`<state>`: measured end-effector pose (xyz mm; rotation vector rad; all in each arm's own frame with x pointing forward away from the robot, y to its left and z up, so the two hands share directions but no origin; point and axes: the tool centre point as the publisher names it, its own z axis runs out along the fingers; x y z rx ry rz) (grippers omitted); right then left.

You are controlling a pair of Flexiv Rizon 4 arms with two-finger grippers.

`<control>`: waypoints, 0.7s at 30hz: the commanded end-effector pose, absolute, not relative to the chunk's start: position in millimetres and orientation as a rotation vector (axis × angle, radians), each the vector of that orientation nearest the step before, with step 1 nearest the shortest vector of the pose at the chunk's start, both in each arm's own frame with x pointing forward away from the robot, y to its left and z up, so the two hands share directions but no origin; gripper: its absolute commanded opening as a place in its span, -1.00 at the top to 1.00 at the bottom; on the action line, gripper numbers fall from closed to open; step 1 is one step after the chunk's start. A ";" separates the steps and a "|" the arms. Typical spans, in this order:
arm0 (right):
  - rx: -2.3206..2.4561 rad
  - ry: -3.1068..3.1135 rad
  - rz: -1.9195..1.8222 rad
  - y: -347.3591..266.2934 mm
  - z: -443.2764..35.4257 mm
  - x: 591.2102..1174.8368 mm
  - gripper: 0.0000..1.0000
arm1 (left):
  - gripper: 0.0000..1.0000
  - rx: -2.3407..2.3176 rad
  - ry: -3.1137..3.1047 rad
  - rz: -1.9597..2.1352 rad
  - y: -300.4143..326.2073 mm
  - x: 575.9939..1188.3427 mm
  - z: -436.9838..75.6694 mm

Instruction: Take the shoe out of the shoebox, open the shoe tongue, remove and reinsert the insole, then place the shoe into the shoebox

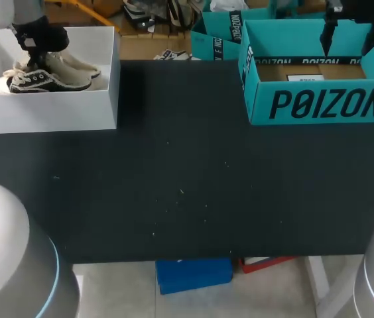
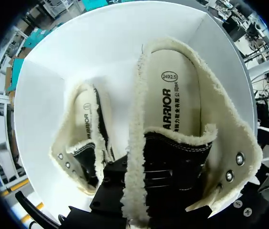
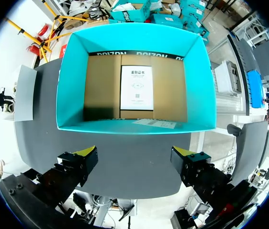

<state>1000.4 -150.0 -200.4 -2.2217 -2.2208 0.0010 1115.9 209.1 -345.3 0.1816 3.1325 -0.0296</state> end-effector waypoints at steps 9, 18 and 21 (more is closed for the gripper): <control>-2.222 -2.221 0.001 -150.0 -200.1 1000.5 -1.00 | 1.00 0.177 3.071 -0.043 177.3 1095.7 -244.5; -2.222 -2.221 0.001 -150.0 -200.1 1000.5 -1.00 | 1.00 0.164 3.017 -0.113 116.4 1038.2 -190.2; -2.222 -2.221 0.001 -150.0 -200.1 1000.5 -1.00 | 1.00 0.130 2.999 -0.117 89.3 1010.3 -180.4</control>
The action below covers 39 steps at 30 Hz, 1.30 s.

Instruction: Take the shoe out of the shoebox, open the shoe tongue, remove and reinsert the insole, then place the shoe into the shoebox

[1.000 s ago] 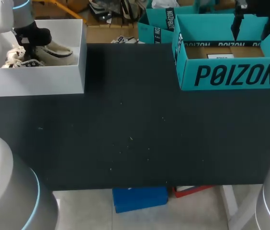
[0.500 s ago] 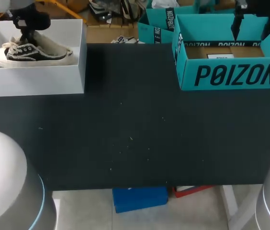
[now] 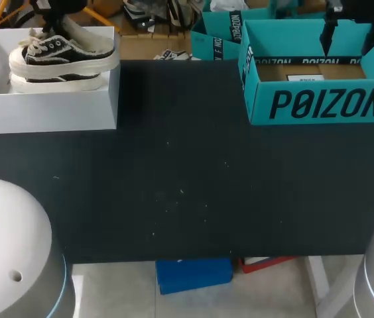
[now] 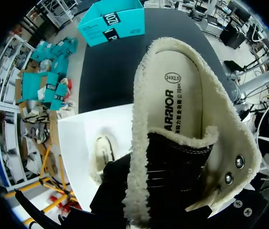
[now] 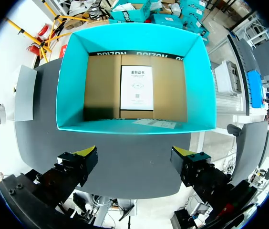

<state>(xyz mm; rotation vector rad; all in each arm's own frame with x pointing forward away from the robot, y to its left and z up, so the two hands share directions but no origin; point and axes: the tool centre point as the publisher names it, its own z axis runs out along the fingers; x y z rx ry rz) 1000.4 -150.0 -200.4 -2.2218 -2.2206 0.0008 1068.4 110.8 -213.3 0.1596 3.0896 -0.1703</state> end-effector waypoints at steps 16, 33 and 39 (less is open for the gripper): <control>-2.222 -2.221 0.001 -150.0 -200.1 1000.5 -1.00 | 1.00 0.136 3.098 -0.113 -51.5 859.0 -232.2; -2.222 -2.221 0.001 -150.0 -200.1 1000.5 -1.00 | 1.00 0.113 3.169 -0.113 -90.4 836.2 -335.7; -2.222 -2.221 0.001 -150.0 -200.1 1000.5 -1.00 | 1.00 0.134 3.174 -0.114 -94.1 846.8 -362.0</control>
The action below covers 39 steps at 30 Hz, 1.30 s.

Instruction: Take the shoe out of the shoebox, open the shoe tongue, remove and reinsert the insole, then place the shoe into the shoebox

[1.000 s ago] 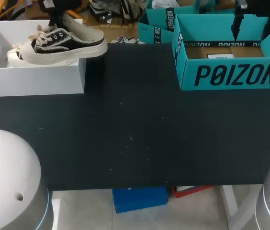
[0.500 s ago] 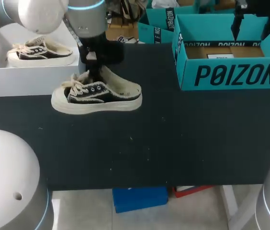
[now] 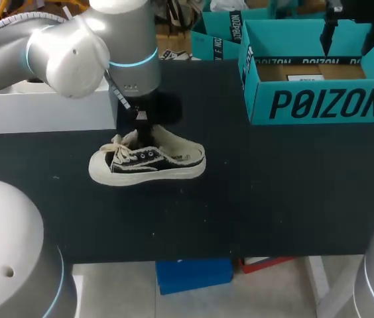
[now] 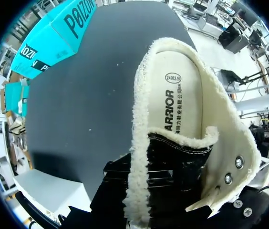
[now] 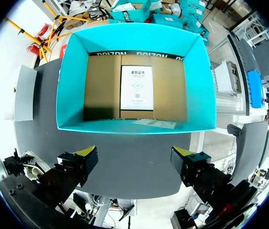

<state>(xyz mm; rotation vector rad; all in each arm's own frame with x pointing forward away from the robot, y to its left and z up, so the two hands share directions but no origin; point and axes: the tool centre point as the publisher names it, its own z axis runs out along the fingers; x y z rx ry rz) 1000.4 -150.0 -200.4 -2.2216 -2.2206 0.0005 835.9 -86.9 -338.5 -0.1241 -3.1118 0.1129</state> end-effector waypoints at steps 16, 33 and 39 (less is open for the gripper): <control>-2.222 -2.221 0.001 -150.0 -200.1 1000.5 -1.00 | 1.00 -0.177 -3.099 0.053 -102.7 860.2 -415.3; -2.222 -2.221 0.001 -150.0 -200.1 1000.5 -1.00 | -1.00 -0.170 -3.111 0.230 -91.0 856.4 -354.2; -2.222 -2.221 0.001 -150.0 -200.1 1000.5 -1.00 | -1.00 -0.058 -3.131 0.369 -69.0 848.0 -307.2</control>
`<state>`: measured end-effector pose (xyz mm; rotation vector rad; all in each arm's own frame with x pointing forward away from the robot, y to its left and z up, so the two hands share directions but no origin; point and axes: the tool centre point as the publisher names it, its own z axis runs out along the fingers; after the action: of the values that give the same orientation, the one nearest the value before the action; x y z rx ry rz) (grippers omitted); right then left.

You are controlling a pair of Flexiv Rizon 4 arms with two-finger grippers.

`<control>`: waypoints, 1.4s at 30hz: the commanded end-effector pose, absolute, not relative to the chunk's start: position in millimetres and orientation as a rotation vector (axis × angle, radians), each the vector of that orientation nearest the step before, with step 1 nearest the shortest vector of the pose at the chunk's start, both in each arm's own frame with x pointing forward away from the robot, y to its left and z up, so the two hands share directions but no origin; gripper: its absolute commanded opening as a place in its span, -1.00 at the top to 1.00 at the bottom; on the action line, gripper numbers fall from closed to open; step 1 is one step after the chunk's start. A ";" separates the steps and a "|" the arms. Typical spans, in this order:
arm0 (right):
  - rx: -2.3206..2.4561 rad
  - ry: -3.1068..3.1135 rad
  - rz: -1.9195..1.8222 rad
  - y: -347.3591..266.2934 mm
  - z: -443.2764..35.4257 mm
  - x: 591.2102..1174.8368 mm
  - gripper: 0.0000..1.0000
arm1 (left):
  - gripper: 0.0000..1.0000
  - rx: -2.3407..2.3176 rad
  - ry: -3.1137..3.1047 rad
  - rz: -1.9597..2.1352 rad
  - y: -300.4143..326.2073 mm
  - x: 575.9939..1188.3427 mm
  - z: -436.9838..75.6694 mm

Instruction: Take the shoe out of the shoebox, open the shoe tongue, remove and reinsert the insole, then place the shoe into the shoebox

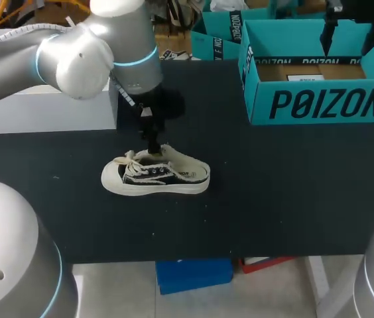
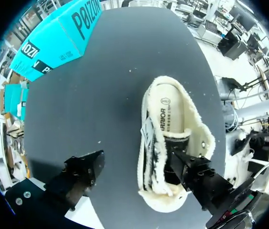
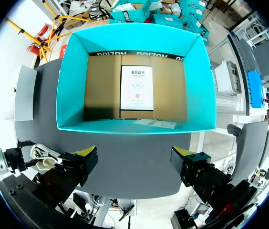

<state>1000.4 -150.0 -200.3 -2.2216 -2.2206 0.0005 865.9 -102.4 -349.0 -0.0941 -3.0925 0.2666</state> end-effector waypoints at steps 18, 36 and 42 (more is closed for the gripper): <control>-2.222 -2.221 0.001 -150.0 -200.1 1000.5 -1.00 | -1.00 0.057 -3.035 0.884 42.4 807.3 -237.9; -2.222 -2.221 0.001 -150.0 -200.1 1000.5 -1.00 | -1.00 -0.015 -2.981 1.025 97.9 790.2 -241.9; -2.222 -2.221 0.001 -150.0 -200.1 1000.5 -1.00 | -1.00 -0.009 -2.993 0.999 98.4 790.1 -241.6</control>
<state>1000.3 -150.0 -200.2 -2.2216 -2.2206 0.0007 792.3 98.7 -241.0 -0.0092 -2.9855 1.0014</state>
